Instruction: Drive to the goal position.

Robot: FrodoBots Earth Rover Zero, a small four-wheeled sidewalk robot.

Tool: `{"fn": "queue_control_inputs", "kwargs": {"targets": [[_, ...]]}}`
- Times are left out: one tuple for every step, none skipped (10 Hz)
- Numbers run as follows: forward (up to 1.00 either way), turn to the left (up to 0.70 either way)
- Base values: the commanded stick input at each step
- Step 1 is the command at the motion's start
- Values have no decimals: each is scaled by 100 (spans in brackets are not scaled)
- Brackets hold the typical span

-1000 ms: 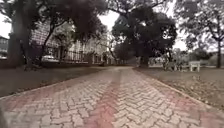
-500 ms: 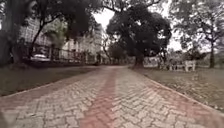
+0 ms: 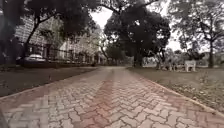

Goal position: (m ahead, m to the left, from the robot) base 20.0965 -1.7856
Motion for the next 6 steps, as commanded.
{"fn": "queue_control_inputs", "kwargs": {"targets": [[70, 0], [70, 0], [70, 0], [70, 0], [70, 0], [70, 0]]}}
